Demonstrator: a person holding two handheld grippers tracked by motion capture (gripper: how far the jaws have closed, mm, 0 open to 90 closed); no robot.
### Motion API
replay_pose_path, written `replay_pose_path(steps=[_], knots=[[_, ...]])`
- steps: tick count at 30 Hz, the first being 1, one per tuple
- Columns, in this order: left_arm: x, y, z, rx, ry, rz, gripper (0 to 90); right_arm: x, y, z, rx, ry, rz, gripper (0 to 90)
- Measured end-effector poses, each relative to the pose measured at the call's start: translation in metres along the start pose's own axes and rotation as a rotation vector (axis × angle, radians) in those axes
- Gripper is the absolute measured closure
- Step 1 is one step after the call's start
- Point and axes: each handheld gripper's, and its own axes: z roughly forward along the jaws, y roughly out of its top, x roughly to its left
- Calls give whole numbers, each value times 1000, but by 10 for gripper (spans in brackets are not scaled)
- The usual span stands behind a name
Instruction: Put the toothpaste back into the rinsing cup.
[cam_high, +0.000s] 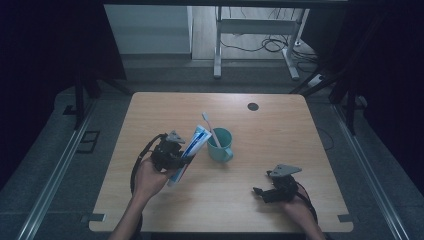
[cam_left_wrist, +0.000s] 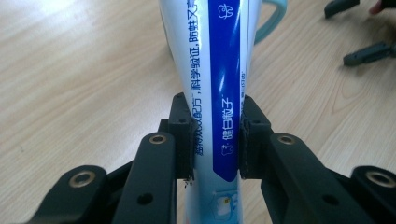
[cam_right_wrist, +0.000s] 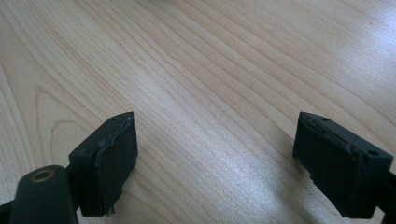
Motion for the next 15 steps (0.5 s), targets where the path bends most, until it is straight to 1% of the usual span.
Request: replay_pose_path(steps=[1, 2, 3, 9, 15], knots=[[1, 1, -1, -9, 1, 5, 717, 0, 0, 0, 0, 0, 0, 138], [0, 1, -1, -19, -1, -6, 717, 0, 0, 0, 0, 0, 0, 138], [1, 2, -1, -26, 2, -2, 717, 0, 0, 0, 2, 1, 0, 138], [1, 5, -4, -68, -4, -14, 718, 0, 0, 0, 1, 1, -1, 138], [-1, 11, -4, -95, -5, -13, 718, 0, 0, 0, 2, 1, -1, 138]])
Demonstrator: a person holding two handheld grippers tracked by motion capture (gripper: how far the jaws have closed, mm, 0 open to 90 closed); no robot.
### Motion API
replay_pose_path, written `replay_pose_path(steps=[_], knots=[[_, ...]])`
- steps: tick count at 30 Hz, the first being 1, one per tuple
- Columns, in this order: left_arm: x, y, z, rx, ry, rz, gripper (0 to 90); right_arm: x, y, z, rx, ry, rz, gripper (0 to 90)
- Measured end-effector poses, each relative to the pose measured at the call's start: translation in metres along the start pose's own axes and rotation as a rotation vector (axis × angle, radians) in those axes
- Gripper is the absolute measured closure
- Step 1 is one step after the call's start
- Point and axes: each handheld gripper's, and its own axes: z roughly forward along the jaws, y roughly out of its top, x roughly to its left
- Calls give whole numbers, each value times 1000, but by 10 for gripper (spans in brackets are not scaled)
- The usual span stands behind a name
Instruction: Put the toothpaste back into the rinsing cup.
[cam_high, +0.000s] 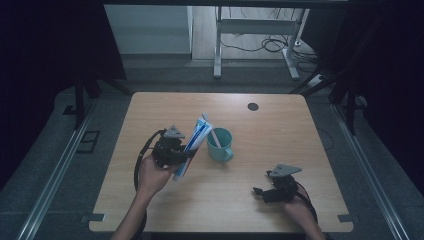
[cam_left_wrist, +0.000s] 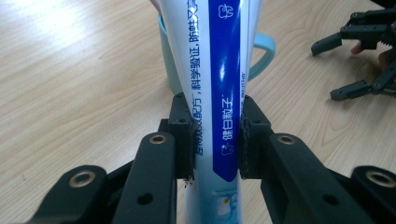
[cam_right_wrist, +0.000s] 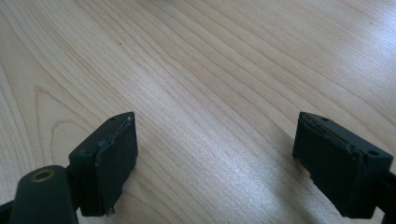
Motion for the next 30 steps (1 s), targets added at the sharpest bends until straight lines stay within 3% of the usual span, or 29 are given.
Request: replay_pose_path(steps=[30], knots=[[-9, 25, 9, -99, 13, 8, 717, 0, 0, 0, -1, -1, 0, 138]])
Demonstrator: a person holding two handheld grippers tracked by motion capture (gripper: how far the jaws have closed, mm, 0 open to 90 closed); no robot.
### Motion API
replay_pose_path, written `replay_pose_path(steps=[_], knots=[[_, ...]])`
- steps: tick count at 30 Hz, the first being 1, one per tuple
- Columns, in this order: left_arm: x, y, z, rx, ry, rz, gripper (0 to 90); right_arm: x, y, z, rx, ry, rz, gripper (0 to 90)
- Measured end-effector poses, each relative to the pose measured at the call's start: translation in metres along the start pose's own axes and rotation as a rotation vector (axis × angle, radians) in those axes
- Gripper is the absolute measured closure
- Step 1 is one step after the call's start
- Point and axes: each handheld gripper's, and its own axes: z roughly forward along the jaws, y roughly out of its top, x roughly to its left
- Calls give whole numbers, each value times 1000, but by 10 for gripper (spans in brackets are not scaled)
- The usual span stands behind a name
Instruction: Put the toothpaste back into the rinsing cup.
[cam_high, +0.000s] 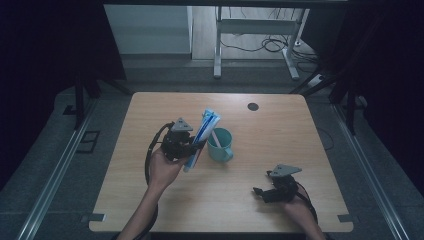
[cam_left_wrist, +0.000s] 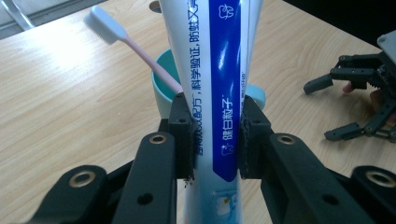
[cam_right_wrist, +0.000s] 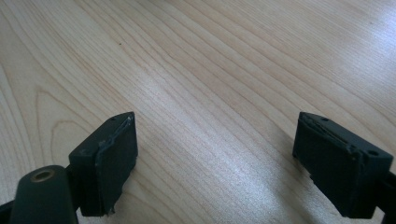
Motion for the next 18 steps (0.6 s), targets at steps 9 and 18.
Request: replay_pose_path(steps=[9, 18], knots=[[-1, 10, 3, -34, 14, 2, 718, 0, 0, 0, 0, 0, 0, 138], [-3, 21, 8, -69, 20, -1, 718, 0, 0, 0, 1, -1, -1, 138]])
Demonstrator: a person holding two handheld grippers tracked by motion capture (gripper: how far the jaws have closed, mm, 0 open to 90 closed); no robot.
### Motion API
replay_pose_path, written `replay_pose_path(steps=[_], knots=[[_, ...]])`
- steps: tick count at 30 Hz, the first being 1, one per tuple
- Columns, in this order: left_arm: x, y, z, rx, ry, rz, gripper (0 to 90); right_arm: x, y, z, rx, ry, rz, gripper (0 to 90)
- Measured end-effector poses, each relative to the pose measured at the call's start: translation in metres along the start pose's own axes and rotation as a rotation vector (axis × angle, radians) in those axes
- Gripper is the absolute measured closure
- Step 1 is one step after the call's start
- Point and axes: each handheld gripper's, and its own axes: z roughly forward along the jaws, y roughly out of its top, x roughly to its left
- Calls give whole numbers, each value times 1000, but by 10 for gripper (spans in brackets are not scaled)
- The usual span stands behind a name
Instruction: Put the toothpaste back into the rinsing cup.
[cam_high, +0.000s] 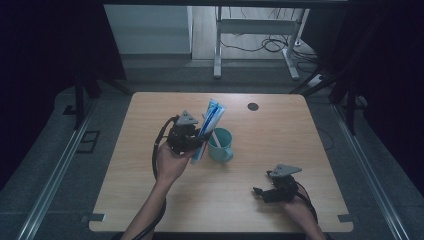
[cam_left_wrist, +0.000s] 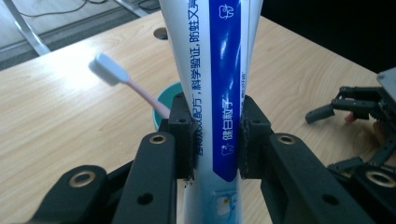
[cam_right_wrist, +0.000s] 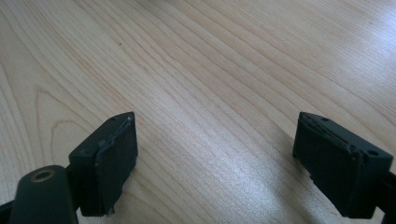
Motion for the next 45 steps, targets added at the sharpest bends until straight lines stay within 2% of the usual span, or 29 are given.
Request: replay_pose_path(steps=[17, 26, 31, 38, 45], knots=[[-2, 28, 11, -91, 17, -6, 718, 0, 0, 0, 1, 0, -1, 138], [-2, 40, 21, -143, 36, -10, 718, 0, 0, 0, 1, 0, -1, 138], [-2, 45, 29, -170, 29, -18, 718, 0, 0, 0, 1, 0, -1, 138], [-3, 46, 43, -180, 36, -7, 718, 0, 0, 0, 0, 1, -2, 138], [-2, 37, 55, -202, 30, -15, 718, 0, 0, 0, 0, 1, -2, 138]])
